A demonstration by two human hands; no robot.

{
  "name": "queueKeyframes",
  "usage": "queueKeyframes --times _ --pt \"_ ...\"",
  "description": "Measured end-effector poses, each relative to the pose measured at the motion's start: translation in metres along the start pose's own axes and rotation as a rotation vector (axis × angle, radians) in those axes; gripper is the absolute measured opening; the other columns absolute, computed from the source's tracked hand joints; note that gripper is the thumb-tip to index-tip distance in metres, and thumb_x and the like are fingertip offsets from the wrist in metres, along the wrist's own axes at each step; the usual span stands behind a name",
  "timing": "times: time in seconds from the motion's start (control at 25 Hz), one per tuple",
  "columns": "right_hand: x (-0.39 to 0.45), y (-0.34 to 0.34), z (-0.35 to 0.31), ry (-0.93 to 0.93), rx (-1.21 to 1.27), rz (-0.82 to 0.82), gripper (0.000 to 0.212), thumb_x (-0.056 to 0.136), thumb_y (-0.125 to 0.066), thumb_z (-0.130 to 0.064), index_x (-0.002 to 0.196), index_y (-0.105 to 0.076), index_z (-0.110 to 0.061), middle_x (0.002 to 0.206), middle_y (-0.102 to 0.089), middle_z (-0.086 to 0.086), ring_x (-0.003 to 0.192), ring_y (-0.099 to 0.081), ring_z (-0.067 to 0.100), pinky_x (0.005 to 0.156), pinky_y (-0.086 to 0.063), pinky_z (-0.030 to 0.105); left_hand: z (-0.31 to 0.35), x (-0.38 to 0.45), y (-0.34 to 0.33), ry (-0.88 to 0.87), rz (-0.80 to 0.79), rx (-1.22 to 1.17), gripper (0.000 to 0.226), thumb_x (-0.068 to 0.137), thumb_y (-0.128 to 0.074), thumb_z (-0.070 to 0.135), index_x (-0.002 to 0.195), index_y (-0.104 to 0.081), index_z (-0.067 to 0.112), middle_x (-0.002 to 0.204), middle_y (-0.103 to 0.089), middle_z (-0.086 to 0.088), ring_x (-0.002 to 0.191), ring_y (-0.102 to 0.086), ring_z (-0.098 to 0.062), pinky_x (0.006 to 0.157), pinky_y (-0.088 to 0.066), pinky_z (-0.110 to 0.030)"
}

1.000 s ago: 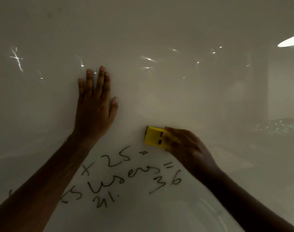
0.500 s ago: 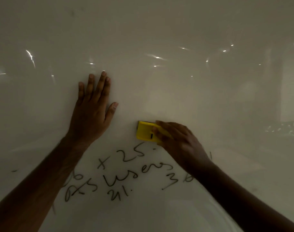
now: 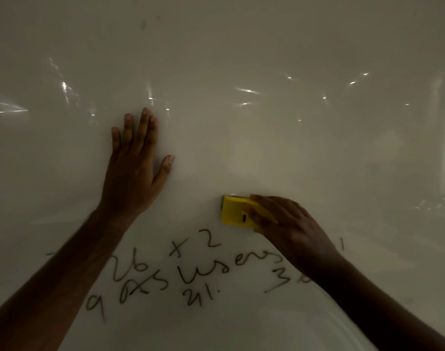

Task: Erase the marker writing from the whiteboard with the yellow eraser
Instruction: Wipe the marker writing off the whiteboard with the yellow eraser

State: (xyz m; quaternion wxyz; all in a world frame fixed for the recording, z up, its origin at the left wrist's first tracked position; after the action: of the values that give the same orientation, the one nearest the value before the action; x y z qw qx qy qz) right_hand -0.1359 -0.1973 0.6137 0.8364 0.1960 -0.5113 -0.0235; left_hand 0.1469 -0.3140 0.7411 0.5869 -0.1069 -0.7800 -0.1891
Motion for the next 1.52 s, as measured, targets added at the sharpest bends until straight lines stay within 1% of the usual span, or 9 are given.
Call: queueKeyframes --times 0.16,0.36,0.52,0.72,0.96,1.12,1.24,1.4,1.52 --pt "0.022 -0.036 -0.053 0.044 0.092 -0.023 0.052 0.102 -0.072 -0.020 0.152 -0.056 -0.017 0.160 -0.051 0.011 0.138 -0.056 0.032 0.113 -0.048 0.047 -0.003 -0.002 0.000 -0.011 0.002 0.022 0.078 0.112 -0.036 0.049 0.173 -0.016 0.005 0.182 -0.011 -0.015 0.167 -0.010 -0.041 0.135 -0.006 -0.057" --pt "-0.020 -0.045 -0.081 0.206 0.031 -0.140 0.048 0.107 -0.054 -0.020 0.154 -0.053 -0.023 0.157 -0.055 0.006 0.143 -0.050 0.025 0.117 -0.048 0.042 -0.045 -0.007 0.009 0.053 0.005 -0.002 0.078 0.111 -0.035 0.050 0.173 -0.014 0.007 0.182 -0.008 -0.012 0.168 -0.007 -0.040 0.135 -0.004 -0.055" --pt "0.012 -0.039 -0.063 0.093 0.000 -0.156 0.068 0.095 -0.078 -0.014 0.157 -0.050 -0.021 0.164 -0.047 0.008 0.141 -0.053 0.030 0.114 -0.048 0.047 -0.063 -0.016 0.013 0.050 -0.002 0.000 0.078 0.111 -0.035 0.049 0.173 -0.014 0.006 0.182 -0.009 -0.013 0.168 -0.006 -0.040 0.136 -0.003 -0.055" --pt "0.063 -0.057 -0.101 0.052 0.096 -0.046 0.053 0.104 -0.069 -0.017 0.154 -0.053 -0.019 0.164 -0.047 0.007 0.141 -0.053 0.030 0.117 -0.043 0.043 -0.064 -0.019 0.012 0.030 0.000 -0.007 0.077 0.112 -0.036 0.049 0.173 -0.016 0.005 0.182 -0.012 -0.014 0.168 -0.009 -0.039 0.136 -0.005 -0.055" --pt "0.004 -0.070 -0.126 0.220 0.070 -0.179 0.049 0.108 -0.057 -0.018 0.156 -0.051 -0.023 0.164 -0.047 0.003 0.145 -0.051 0.025 0.116 -0.047 0.045 -0.083 -0.031 0.017 -0.031 -0.008 -0.013 0.076 0.111 -0.037 0.047 0.173 -0.017 0.006 0.181 -0.013 -0.011 0.167 -0.012 -0.038 0.136 -0.006 -0.054" --pt "0.041 -0.056 -0.106 0.130 0.036 -0.160 0.047 0.108 -0.058 -0.023 0.155 -0.053 -0.021 0.164 -0.048 0.005 0.139 -0.055 0.031 0.116 -0.045 0.043 -0.085 -0.032 0.018 -0.038 0.001 -0.016 0.075 0.112 -0.037 0.045 0.173 -0.017 0.006 0.182 -0.013 -0.011 0.168 -0.010 -0.039 0.136 -0.003 -0.053" --pt "0.085 -0.068 -0.131 0.083 0.057 -0.078 0.043 0.110 -0.055 -0.028 0.152 -0.056 -0.021 0.162 -0.050 0.005 0.136 -0.056 0.031 0.115 -0.043 0.041 -0.085 -0.032 0.016 -0.045 0.004 -0.012 0.074 0.112 -0.039 0.043 0.172 -0.017 0.006 0.182 -0.014 -0.012 0.168 -0.010 -0.039 0.136 -0.003 -0.052" --pt "0.081 -0.104 -0.192 0.195 0.120 -0.117 0.039 0.112 -0.053 -0.020 0.151 -0.057 -0.020 0.163 -0.049 0.005 0.138 -0.056 0.031 0.112 -0.047 0.046 -0.090 -0.036 0.018 -0.078 0.003 -0.011 0.075 0.112 -0.041 0.043 0.172 -0.018 0.005 0.181 -0.015 -0.012 0.168 -0.011 -0.038 0.137 -0.004 -0.050" --pt "0.051 -0.108 -0.197 0.269 0.103 -0.173 0.044 0.108 -0.056 -0.012 0.151 -0.056 -0.019 0.159 -0.054 0.004 0.136 -0.059 0.030 0.110 -0.050 0.047 -0.105 -0.049 0.022 -0.066 0.000 -0.017 0.075 0.112 -0.042 0.044 0.172 -0.018 0.006 0.181 -0.015 -0.011 0.168 -0.011 -0.038 0.136 -0.005 -0.050"
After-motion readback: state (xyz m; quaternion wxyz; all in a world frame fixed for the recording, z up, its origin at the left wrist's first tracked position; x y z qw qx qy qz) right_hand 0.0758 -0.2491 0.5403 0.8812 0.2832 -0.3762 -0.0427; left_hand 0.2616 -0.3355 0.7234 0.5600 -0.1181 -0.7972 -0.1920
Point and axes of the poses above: each hand's wrist, its own x-axis towards the middle knuckle, its own y-axis out of the back of the hand, z = x × y, the point moved 7 cm from there along x, towards the middle knuckle
